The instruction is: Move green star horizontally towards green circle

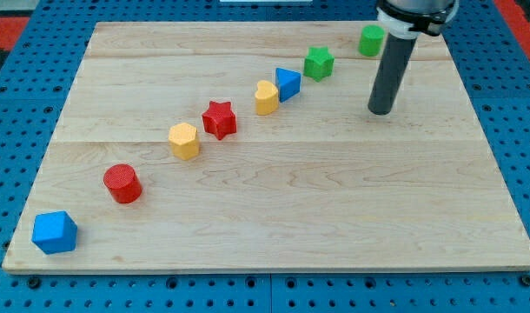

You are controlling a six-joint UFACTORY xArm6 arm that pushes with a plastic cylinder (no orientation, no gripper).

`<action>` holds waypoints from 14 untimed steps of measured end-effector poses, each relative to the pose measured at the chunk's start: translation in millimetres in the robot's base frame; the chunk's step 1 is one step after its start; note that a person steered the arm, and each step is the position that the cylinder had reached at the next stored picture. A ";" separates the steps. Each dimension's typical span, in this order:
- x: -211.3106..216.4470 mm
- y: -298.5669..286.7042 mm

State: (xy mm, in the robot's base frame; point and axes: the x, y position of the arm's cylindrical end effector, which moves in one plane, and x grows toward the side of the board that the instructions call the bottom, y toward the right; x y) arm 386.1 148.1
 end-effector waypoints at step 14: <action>-42.4 -29.8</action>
State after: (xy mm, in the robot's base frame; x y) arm 343.8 118.3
